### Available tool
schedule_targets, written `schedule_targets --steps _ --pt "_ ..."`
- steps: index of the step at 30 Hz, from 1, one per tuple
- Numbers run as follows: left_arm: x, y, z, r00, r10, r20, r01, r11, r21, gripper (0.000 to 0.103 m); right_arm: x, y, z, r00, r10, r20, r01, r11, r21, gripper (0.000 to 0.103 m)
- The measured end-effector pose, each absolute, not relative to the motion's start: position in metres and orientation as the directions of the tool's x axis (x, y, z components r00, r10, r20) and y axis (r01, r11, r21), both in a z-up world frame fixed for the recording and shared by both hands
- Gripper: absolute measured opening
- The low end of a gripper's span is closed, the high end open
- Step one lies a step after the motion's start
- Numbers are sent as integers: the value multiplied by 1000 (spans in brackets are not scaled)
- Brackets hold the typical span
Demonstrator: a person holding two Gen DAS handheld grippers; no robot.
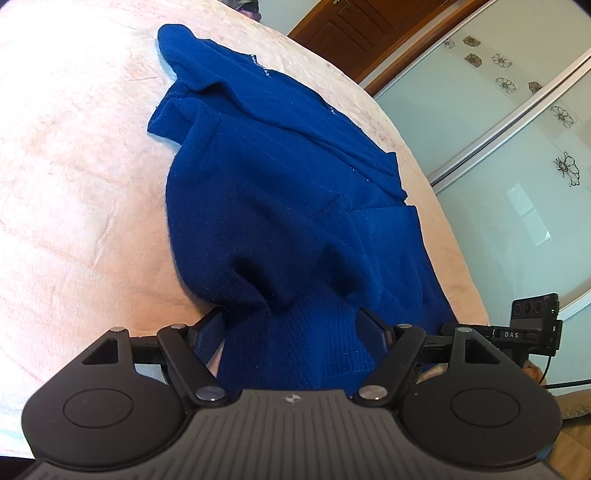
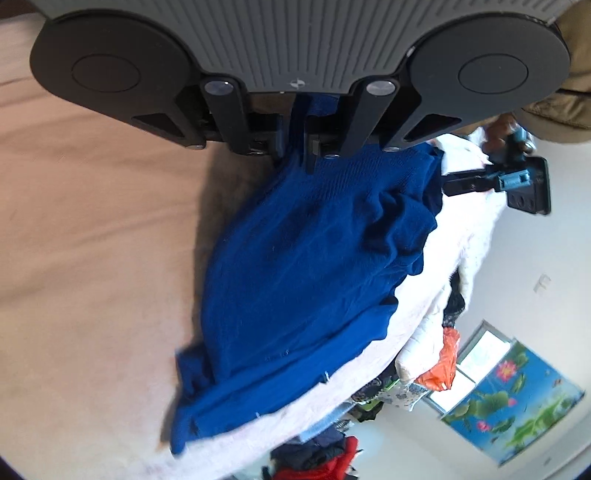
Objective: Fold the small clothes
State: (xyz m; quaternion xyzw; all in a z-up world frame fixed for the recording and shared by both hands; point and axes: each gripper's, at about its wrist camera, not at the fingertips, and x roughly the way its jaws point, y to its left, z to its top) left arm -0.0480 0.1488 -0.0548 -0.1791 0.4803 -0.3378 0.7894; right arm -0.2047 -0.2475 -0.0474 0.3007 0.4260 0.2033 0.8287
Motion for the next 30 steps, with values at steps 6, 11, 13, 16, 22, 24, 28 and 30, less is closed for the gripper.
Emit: schedule_targets --steps 6,11,13,16,22,24,28,30 --pt "-51 151 -56 306 -710 -634 380 702 -603 75 -200 -240 -56 557 653 -514 -114 672 731 52" --pt "-50 151 -60 298 -687 -662 367 723 -585 25 -204 -243 -59 579 640 -506 -93 668 738 44" --pt "-48 154 -64 289 -681 -673 343 730 -591 11 -204 -241 -58 585 611 -533 -78 696 713 32" --pt "-54 153 -58 333 -661 -673 355 749 -560 9 -202 -239 -57 593 592 -545 -68 712 699 11" --pt "-74 152 -10 460 -671 -582 489 738 -465 9 -199 -229 -24 625 602 -497 -173 728 663 11" --pt "-81 156 10 498 -683 -534 530 727 -436 9 -201 -230 -6 652 606 -456 -216 725 654 11" --pt "-95 167 45 545 -710 -446 580 703 -411 9 -212 -230 35 703 623 -343 -336 716 612 11" --pt "-101 174 60 549 -733 -401 606 680 -413 9 -220 -229 54 705 653 -275 -420 698 580 11"
